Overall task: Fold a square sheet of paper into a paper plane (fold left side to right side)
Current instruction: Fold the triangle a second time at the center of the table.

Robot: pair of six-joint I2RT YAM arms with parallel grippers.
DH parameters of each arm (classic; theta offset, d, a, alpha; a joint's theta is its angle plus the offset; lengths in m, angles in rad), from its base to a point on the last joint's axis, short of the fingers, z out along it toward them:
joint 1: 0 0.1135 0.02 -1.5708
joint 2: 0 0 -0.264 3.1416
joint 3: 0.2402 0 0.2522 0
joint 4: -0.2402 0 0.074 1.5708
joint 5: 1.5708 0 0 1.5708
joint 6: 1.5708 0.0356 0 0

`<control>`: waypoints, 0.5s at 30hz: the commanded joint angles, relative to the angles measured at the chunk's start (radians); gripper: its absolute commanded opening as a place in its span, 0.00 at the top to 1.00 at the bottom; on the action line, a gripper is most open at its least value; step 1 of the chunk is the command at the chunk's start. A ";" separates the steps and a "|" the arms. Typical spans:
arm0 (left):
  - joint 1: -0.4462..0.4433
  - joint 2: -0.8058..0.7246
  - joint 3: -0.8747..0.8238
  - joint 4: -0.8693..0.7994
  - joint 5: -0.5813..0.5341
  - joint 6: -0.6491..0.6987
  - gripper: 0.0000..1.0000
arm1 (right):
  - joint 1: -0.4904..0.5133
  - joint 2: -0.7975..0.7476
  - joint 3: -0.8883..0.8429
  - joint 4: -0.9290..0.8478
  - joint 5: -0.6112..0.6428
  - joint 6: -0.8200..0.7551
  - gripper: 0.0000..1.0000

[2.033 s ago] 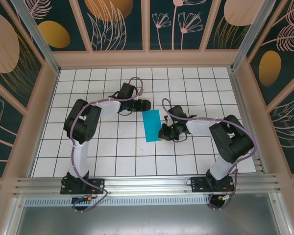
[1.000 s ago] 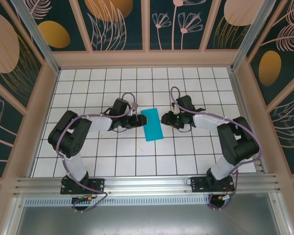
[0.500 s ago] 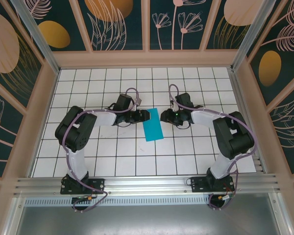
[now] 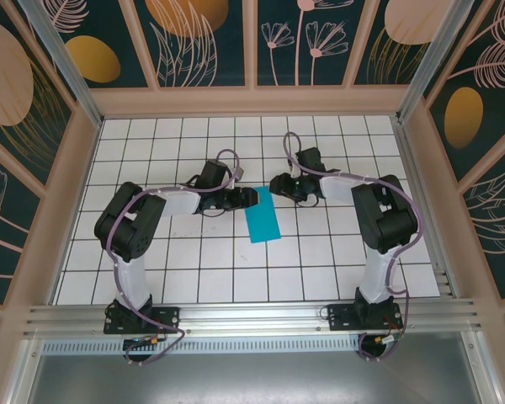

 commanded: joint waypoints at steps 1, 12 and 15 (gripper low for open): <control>-0.004 -0.053 0.005 -0.039 -0.025 0.033 0.38 | 0.006 0.044 0.056 0.012 -0.047 -0.033 0.48; -0.003 -0.025 -0.029 -0.024 -0.032 0.025 0.38 | 0.035 0.105 0.110 0.017 -0.105 -0.050 0.53; -0.004 -0.017 -0.025 -0.022 -0.034 0.027 0.38 | 0.042 0.113 0.118 0.010 -0.114 -0.053 0.56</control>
